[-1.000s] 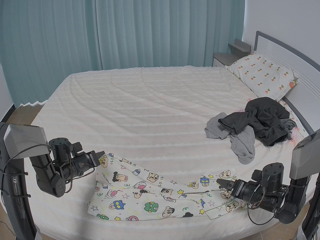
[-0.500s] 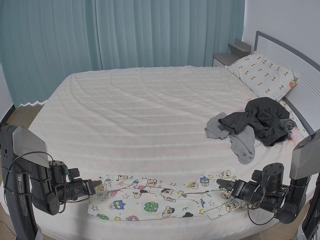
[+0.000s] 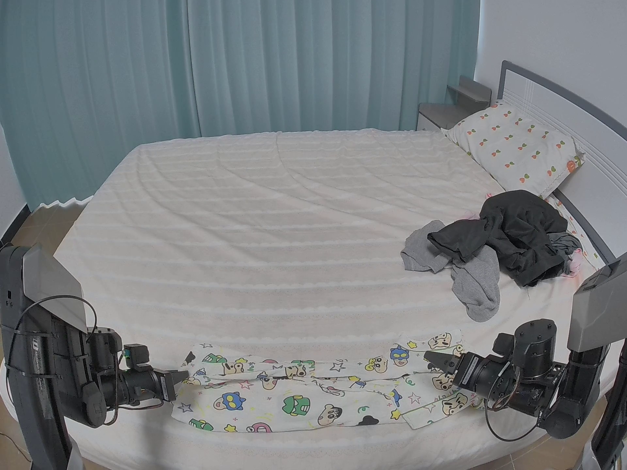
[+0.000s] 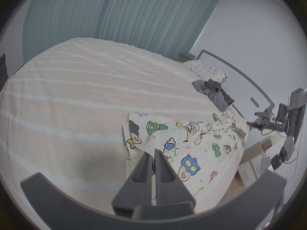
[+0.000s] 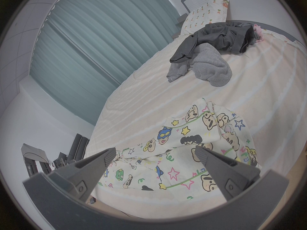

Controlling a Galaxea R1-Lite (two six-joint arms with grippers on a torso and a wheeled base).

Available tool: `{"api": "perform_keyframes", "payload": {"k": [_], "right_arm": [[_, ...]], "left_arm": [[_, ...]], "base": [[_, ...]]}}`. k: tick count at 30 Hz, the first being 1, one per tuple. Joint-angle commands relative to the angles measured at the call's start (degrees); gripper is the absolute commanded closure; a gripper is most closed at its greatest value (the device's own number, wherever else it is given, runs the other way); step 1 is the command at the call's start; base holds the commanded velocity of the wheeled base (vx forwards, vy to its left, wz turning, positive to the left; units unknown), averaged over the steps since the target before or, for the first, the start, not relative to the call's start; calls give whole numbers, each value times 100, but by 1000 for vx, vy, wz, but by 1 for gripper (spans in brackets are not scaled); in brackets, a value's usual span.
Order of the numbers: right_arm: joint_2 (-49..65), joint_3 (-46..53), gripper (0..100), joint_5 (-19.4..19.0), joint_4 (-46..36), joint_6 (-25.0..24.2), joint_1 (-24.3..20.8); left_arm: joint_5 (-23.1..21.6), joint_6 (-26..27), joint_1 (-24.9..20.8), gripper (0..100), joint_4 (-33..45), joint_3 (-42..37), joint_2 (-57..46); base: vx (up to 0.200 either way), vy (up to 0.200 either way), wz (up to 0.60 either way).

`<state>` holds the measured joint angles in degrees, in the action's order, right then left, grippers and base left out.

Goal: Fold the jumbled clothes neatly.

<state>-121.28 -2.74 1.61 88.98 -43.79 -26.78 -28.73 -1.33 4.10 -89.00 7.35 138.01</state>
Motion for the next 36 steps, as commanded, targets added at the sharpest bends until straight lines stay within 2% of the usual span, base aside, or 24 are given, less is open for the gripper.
{"api": "perform_keyframes", "payload": {"k": [1, 13, 14, 21, 24, 27, 29, 32, 36], "right_arm": [[-9, 2, 0, -3, 49, 2, -11], [-18, 11, 0, -12, 41, 2, -11], [-18, 11, 0, -12, 41, 2, -20], [-18, 11, 0, -12, 41, 2, -11], [-18, 37, 0, -12, 41, 2, -20], [-18, 37, 0, -12, 41, 11, -20], [-18, 37, 0, -12, 41, 11, -29], [-27, 46, 0, -12, 41, 11, -55], [-18, 72, 0, -12, 49, 11, -55]], "left_arm": [[26, 186, 3, 100, -100, 38, 402], [263, 186, -14, 100, -100, 328, 596], [272, 168, -14, 0, -100, 328, 587], [272, -34, 170, 0, -100, 30, 358], [131, -201, 302, 0, -100, -234, -29], [131, -614, 276, 0, -100, -217, -204], [228, -1054, 30, 0, -100, -137, -187], [782, -1432, -392, 0, -100, 21, 77], [1678, -1458, -752, 0, -100, 495, 736]], "base": [[0, 0, 0], [0, 0, 0], [0, 0, 0], [0, 0, 0], [0, 0, 0], [0, 0, 0], [0, 0, 0], [0, 0, 0], [0, 0, 0]]}}
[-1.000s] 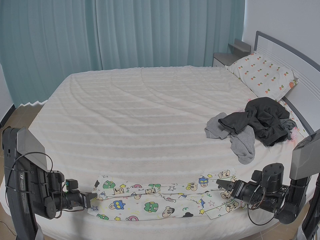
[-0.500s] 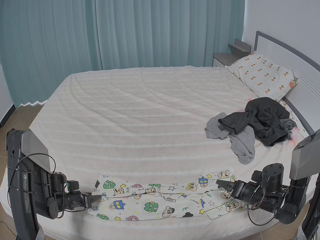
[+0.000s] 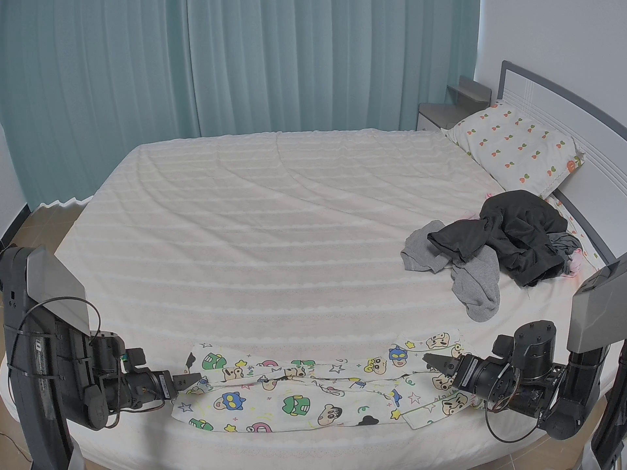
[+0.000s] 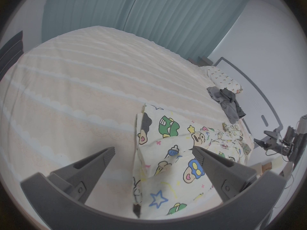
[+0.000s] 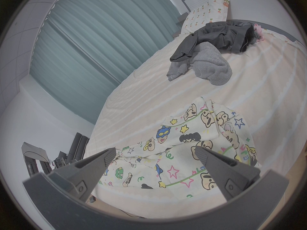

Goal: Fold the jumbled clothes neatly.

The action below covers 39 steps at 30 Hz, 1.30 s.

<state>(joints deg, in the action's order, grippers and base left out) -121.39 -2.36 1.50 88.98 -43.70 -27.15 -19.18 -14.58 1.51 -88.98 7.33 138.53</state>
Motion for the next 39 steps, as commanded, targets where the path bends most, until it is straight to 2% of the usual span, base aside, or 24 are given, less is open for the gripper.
{"api": "perform_keyframes", "payload": {"k": [1, 16, 17, 31, 37, 39], "right_arm": [[-7, 34, 0, -1, 41, 2, -19], [-7, 34, 0, -1, 49, 20, -19], [-7, 34, 0, 8, 49, 20, -19], [-7, 34, 0, 8, 49, 20, -10], [-7, 34, 0, 8, 49, 2, -10], [2, 34, 0, 8, 49, 2, -10]], "left_arm": [[793, -142, -547, 0, -102, 524, 728], [880, -150, -995, 0, -76, 577, 736], [880, -150, -1039, 100, -14, 586, 736], [872, -150, -995, 100, 21, 507, 675], [828, -150, -626, 100, 30, 357, 244], [775, -150, -336, 100, 30, 234, -2]], "base": [[0, 0, 0], [0, 0, 0], [0, 0, 0], [0, 0, 0], [0, 0, 0], [0, 0, 0]]}}
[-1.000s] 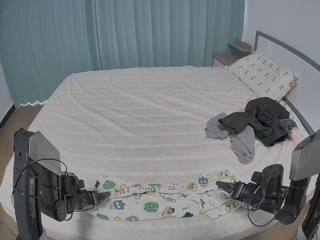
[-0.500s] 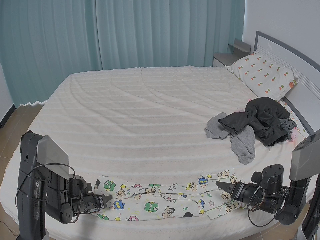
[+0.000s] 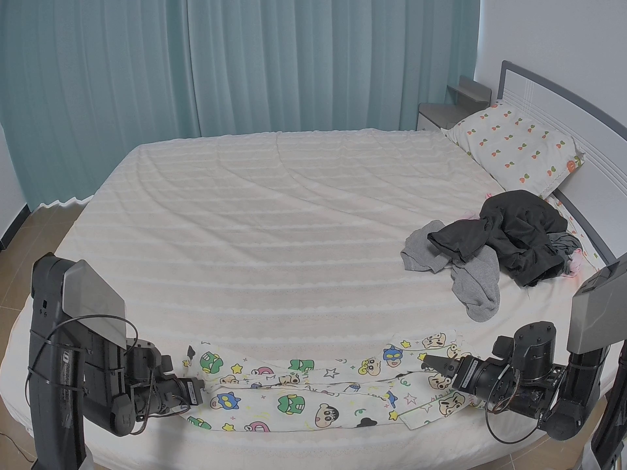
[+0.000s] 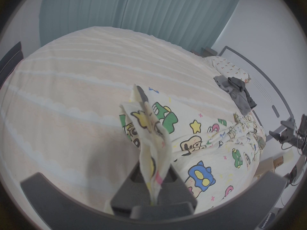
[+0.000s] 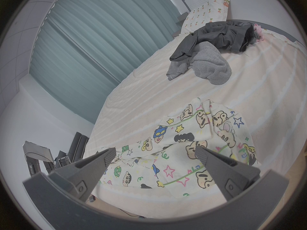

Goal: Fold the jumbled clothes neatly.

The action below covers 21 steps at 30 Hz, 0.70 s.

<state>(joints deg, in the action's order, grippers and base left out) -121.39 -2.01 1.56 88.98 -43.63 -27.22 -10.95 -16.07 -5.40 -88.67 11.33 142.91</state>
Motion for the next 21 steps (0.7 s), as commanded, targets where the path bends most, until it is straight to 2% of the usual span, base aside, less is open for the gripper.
{"api": "perform_keyframes", "payload": {"k": [1, 5, 6, 12, 15, 16, 17, 21], "right_arm": [[2, -1, 0, 2, 49, -5, -2], [-7, -1, 0, 2, 49, -14, 6], [-7, -1, 0, 2, 49, -14, 6], [-7, -1, 0, 2, 49, -23, 24], [-7, -1, 0, 2, 49, -23, 33], [-7, -1, 0, 2, 49, -23, 41], [-7, -1, 0, 2, 49, -23, 41], [-7, -1, 0, 2, 49, -23, 41]], "left_arm": [[-109, -2, 461, 100, -1, -201, -501], [-487, -2, 1023, 100, 8, -324, -879], [-487, -2, 1023, 100, 8, -324, -879], [-892, 33, 2131, 100, 377, -262, -1459], [-1015, 42, 2597, 100, 711, -25, -1688], [-1023, 42, 2623, 100, 729, -8, -1696], [-1208, 42, 2992, 100, 1063, 212, -1855], [-1639, 42, 3739, 100, 2065, 757, -2232]], "base": [[0, 0, 0], [0, 0, 0], [0, 0, 0], [0, 0, 0], [0, 0, 0], [0, 0, 0], [0, 0, 0], [0, 0, 0]]}}
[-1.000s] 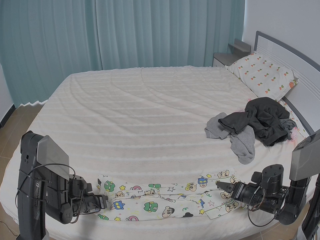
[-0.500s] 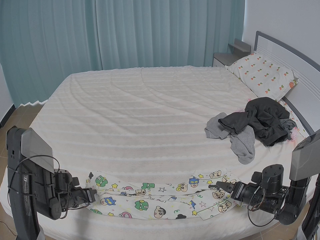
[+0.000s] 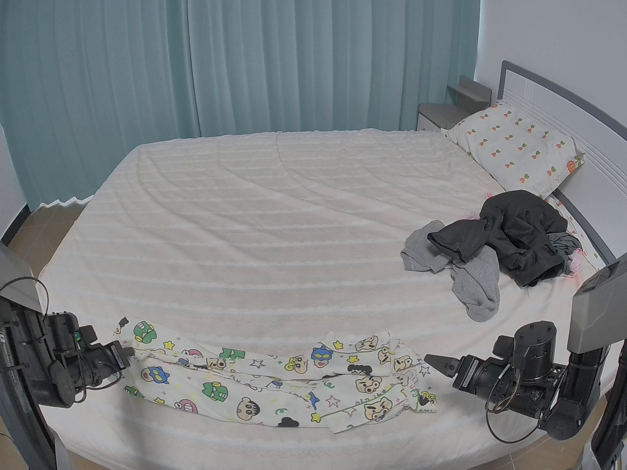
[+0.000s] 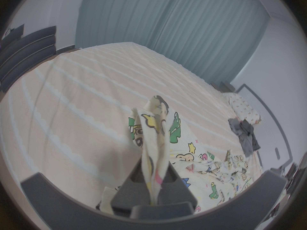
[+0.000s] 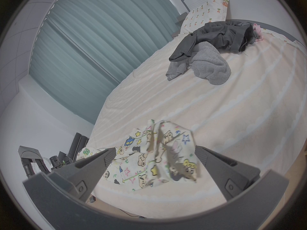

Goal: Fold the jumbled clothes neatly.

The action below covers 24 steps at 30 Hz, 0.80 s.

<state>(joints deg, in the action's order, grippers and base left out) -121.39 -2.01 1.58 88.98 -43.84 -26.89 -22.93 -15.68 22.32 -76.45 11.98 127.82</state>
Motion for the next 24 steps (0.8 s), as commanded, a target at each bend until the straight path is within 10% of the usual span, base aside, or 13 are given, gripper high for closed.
{"api": "perform_keyframes", "payload": {"k": [1, 14, 24], "right_arm": [[-7, -1, 0, 0, 49, -2, 9], [-7, -10, 0, 0, 49, -2, 9], [-7, -1, 0, 0, 49, 7, 0]], "left_arm": [[-528, 3, 1134, 100, 1106, 867, -802], [-1161, 30, 2532, 100, 3505, 2616, -1462], [-291, -14, 660, 100, 4375, 1632, -2789]], "base": [[0, 0, 0], [0, 0, 0], [0, 0, 0]]}}
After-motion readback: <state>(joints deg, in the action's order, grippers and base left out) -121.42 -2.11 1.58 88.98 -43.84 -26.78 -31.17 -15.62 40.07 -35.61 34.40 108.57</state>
